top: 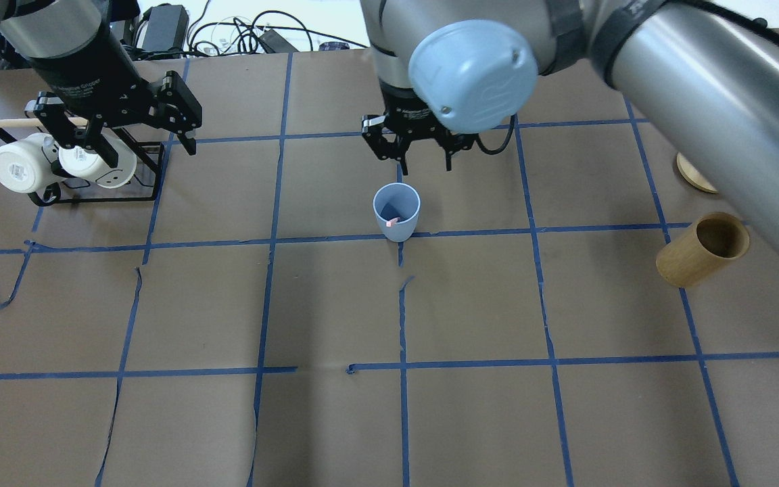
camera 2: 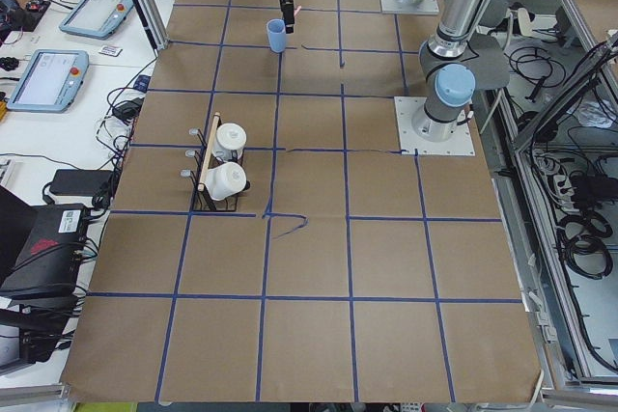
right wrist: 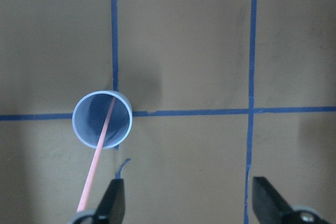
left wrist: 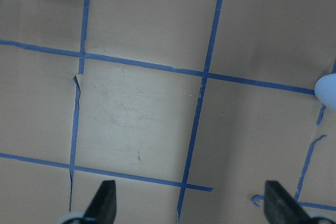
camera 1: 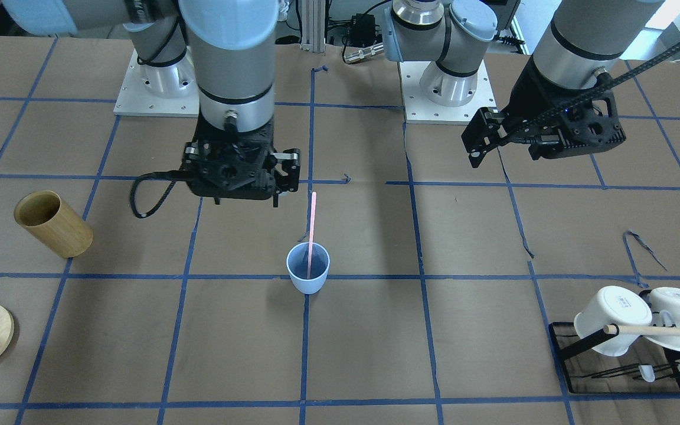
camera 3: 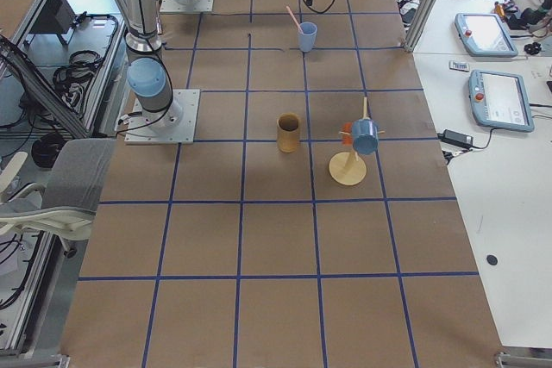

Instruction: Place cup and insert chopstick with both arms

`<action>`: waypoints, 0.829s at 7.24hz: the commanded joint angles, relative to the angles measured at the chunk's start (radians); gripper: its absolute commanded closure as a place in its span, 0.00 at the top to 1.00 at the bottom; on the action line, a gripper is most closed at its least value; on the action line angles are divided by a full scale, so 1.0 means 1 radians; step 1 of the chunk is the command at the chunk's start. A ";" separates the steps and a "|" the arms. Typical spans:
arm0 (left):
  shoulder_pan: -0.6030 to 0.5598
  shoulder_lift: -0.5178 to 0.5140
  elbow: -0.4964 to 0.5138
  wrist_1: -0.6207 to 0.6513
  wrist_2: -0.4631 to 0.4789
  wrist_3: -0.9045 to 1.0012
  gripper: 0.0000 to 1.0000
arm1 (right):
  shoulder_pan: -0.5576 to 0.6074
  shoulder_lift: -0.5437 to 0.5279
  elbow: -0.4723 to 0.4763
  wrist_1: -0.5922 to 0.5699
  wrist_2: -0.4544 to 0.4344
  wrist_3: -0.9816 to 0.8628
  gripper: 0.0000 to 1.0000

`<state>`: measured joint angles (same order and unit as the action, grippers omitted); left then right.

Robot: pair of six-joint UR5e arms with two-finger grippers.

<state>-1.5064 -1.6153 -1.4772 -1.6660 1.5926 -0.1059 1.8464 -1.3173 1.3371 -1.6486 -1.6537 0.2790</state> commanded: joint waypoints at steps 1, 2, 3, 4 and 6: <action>0.000 0.000 0.000 0.000 0.003 0.000 1.00 | -0.108 -0.055 0.005 -0.084 -0.006 -0.076 1.00; 0.000 0.000 0.000 0.000 0.003 0.000 1.00 | -0.145 -0.062 0.005 -0.088 -0.008 -0.078 1.00; 0.000 0.000 0.000 0.000 0.003 0.000 1.00 | -0.159 -0.072 0.007 -0.085 -0.014 -0.080 1.00; 0.000 0.000 0.000 0.000 0.003 0.000 1.00 | -0.170 -0.074 0.010 -0.085 -0.014 -0.099 1.00; 0.000 0.000 0.000 0.000 0.003 0.000 1.00 | -0.194 -0.117 0.081 -0.121 -0.014 -0.098 1.00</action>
<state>-1.5064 -1.6153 -1.4772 -1.6659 1.5953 -0.1058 1.6731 -1.4046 1.3742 -1.7479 -1.6672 0.1862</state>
